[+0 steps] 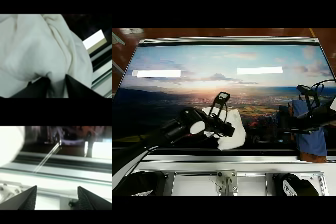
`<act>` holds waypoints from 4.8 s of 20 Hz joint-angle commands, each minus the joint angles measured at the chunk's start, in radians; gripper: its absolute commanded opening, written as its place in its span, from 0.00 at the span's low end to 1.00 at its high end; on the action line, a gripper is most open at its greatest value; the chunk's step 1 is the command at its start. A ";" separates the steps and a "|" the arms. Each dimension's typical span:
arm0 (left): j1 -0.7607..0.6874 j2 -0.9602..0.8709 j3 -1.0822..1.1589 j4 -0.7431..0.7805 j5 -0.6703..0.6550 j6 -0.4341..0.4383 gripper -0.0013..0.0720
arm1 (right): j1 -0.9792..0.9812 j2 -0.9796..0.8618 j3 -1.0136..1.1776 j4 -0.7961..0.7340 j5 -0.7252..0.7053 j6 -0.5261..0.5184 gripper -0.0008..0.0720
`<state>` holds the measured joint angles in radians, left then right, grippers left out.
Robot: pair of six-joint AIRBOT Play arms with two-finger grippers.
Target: Fold the shirts.
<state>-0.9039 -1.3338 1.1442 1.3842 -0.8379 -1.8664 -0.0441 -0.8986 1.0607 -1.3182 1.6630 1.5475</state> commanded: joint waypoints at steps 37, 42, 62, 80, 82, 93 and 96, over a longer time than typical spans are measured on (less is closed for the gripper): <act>0.463 -0.025 -0.331 -0.684 0.063 0.367 0.08 | 0.212 -0.008 -0.763 0.419 -0.777 0.145 0.87; 0.463 0.015 -0.330 -0.674 0.063 0.367 0.08 | 0.229 -0.136 -0.762 0.507 -0.829 0.122 0.69; 0.837 0.801 0.011 -0.661 0.267 0.602 0.08 | 0.228 0.350 0.047 0.117 -1.061 0.230 0.11; 0.837 1.013 0.148 -0.048 -0.059 0.369 0.08 | 0.228 0.350 0.539 -0.211 -0.510 0.188 0.11; 0.837 1.011 0.115 0.029 -0.303 0.368 0.08 | 0.228 0.341 0.539 -0.229 -0.365 0.187 0.11; 0.837 1.152 -0.363 0.048 -0.452 0.271 0.08 | 0.228 0.143 0.539 -0.376 -0.302 0.113 0.11; 0.837 1.151 -0.518 -0.071 -0.265 0.239 0.08 | 0.228 -0.096 0.539 -0.263 -0.468 0.105 0.11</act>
<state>-0.0677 -0.1902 0.7670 1.4036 -1.2415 -1.5906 0.1829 -0.8242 1.5986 -1.6463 1.3365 1.6634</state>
